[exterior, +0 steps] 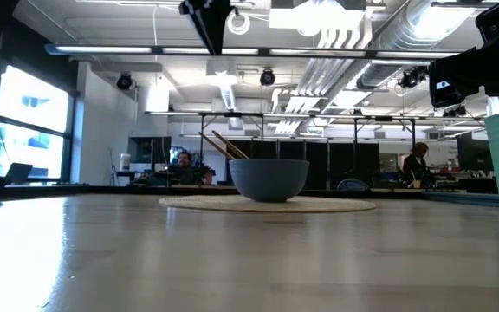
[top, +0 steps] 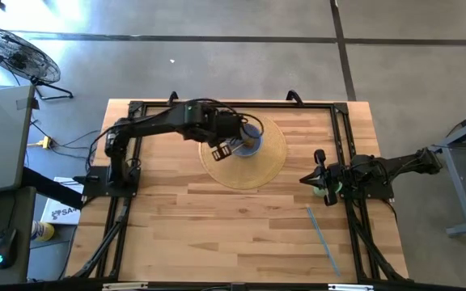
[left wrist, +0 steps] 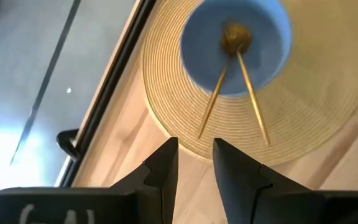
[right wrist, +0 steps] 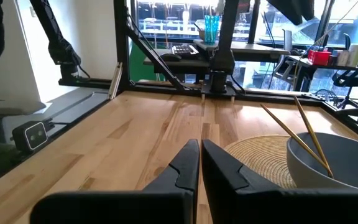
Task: Pick & Place Utensil
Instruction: Put the green cup on the brown mat to the top right of the blue bowl
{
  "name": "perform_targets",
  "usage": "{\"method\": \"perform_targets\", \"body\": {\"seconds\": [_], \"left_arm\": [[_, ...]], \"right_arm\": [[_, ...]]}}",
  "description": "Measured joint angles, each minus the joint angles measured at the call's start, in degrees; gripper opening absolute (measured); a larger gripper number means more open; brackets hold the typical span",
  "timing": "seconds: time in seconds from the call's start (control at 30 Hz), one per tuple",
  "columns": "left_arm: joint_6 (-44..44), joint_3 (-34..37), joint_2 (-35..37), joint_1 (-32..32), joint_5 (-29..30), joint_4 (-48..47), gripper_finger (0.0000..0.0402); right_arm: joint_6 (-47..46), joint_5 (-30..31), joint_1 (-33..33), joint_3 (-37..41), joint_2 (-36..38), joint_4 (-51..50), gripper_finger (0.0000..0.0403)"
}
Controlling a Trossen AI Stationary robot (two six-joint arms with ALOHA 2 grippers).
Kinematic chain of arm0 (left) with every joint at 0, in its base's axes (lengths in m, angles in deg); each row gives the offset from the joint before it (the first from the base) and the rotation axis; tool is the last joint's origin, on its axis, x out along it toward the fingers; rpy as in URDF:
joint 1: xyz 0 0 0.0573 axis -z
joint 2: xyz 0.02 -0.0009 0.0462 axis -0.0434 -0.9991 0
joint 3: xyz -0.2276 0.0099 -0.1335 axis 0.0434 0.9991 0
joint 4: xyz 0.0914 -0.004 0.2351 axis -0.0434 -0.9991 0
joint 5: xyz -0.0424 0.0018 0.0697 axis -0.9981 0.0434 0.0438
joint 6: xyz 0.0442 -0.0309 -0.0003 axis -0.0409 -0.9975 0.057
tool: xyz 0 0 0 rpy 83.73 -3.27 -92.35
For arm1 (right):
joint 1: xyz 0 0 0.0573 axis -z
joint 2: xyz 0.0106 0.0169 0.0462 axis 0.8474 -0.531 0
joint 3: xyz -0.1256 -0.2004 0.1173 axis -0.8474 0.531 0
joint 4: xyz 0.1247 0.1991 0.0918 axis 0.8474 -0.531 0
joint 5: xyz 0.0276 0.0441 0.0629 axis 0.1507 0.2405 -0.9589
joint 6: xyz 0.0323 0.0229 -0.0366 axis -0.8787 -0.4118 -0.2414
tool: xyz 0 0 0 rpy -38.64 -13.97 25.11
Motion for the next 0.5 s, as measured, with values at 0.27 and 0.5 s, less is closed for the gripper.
{"method": "perform_targets", "body": {"seconds": [0.27, 0.5], "left_arm": [[-2.5, 6.1, 5.9, 3.1, 1.7, 0.3, 0.0096], [-9.3, 21.3, 15.6, 6.6, 3.6, 4.2, 0.0096]], "right_arm": [[9.3, 8.3, 0.0, 0.0, -0.1, 4.9, 0.0012], [-12.1, 9.4, 0.0, 0.0, -0.2, 15.8, 0.0012]]}}
